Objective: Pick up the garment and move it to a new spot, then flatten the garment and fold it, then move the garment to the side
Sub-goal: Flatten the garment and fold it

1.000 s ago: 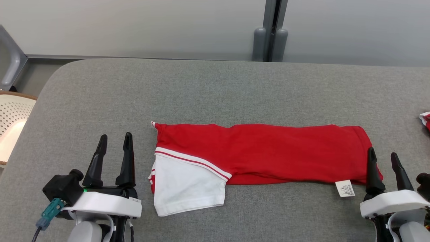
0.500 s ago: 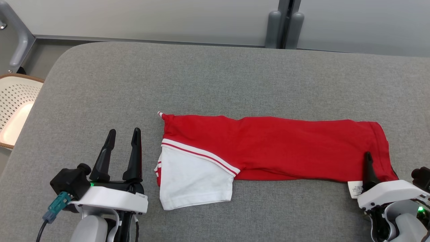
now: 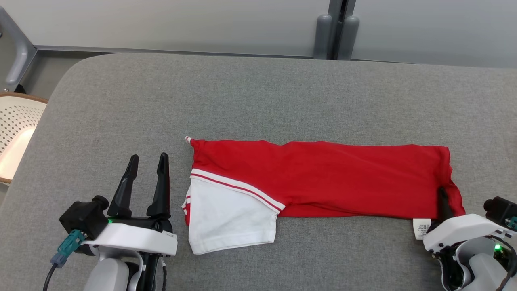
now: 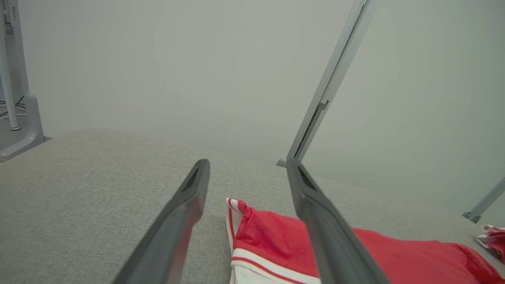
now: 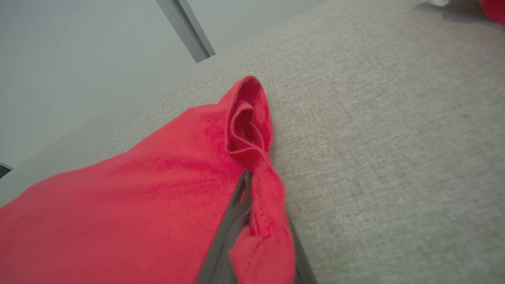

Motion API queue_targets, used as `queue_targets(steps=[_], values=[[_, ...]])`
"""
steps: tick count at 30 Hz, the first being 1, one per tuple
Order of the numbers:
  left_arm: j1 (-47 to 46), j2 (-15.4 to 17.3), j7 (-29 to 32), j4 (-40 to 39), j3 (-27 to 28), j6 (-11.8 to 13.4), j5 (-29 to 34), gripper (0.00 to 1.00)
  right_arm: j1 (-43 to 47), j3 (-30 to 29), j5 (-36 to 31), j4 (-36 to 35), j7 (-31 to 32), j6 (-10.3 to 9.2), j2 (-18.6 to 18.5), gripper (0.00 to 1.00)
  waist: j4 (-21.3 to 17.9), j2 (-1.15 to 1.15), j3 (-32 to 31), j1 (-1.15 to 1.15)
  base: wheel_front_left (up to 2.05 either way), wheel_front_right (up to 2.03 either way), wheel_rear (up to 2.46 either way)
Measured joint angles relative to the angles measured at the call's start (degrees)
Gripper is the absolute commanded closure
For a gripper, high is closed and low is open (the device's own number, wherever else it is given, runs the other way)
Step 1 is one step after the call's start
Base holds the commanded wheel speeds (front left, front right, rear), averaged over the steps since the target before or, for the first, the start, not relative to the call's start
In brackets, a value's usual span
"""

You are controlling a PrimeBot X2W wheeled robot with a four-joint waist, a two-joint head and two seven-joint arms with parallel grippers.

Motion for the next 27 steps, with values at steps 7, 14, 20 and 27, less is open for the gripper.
queue_targets(steps=[7, 14, 20, 27], values=[[0.0, 0.0, 0.0, 0.4, -0.2, 0.0, -0.1, 0.0, -1.0, -2.7, -1.5, 3.0, -2.1, 0.08, -3.5, 1.0, -0.2, 0.0, -0.8, 0.0, 0.0, 0.0, 0.0], [0.3, 0.0, 0.0, 1.0, -0.3, 0.0, -0.2, 0.0, -2.6, -9.0, -6.5, 5.3, -3.0, 0.07, -7.7, 1.0, -0.3, 0.0, -1.9, 0.0, 0.0, 0.0, 0.0], [0.8, 0.0, 0.0, 1.3, 0.0, 0.0, -0.2, 0.0, -3.3, -15.0, -13.1, 0.3, -3.1, 0.05, -7.5, 1.0, -0.5, 0.0, -3.3, 0.0, 0.0, 0.0, 0.0], [1.4, 0.0, 0.0, 1.7, 0.9, 0.0, -0.3, 0.0, -2.4, -8.7, -15.9, -8.4, -2.9, 0.01, -0.8, 1.0, -1.2, 0.0, -4.9, 0.0, 0.0, 0.0, 0.0]])
